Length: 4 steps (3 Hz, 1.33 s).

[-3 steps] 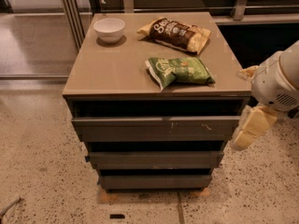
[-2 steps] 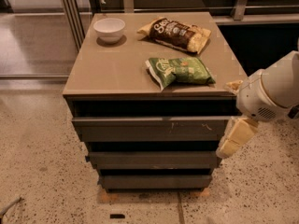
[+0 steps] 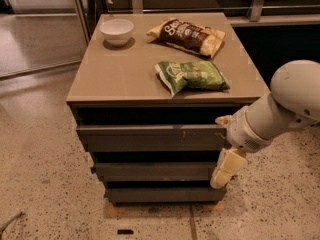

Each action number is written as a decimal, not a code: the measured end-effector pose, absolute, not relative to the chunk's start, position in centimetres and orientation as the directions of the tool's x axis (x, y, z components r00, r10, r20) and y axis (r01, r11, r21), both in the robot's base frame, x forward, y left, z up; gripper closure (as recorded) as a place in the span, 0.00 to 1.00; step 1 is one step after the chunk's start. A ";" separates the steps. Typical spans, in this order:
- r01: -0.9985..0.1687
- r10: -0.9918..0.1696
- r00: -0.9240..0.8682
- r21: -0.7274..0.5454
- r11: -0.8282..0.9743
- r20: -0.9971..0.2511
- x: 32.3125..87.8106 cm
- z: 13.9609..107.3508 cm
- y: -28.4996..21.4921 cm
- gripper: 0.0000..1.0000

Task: Open top drawer

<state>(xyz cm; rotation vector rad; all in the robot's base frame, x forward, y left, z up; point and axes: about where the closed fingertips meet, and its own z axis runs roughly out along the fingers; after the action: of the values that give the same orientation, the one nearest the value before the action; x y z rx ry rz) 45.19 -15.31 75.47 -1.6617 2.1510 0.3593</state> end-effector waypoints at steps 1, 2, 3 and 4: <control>-0.965 -0.862 -0.218 -0.031 0.261 -0.458 45.1 75.1 -15.3 0.00; -0.964 -0.873 -0.195 -0.074 0.254 -0.447 45.0 74.2 -15.4 0.00; -0.964 -0.888 -0.135 -0.147 0.220 -0.440 45.4 71.7 -15.6 0.00; -0.961 -0.892 -0.073 -0.207 0.182 -0.445 47.0 69.8 -15.3 0.00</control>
Offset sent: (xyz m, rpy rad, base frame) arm -0.0037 -0.0046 -0.0277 -0.0536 -0.0934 0.0120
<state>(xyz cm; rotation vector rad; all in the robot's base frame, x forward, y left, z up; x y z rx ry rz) 46.98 -15.33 69.82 -1.7359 1.9916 0.1926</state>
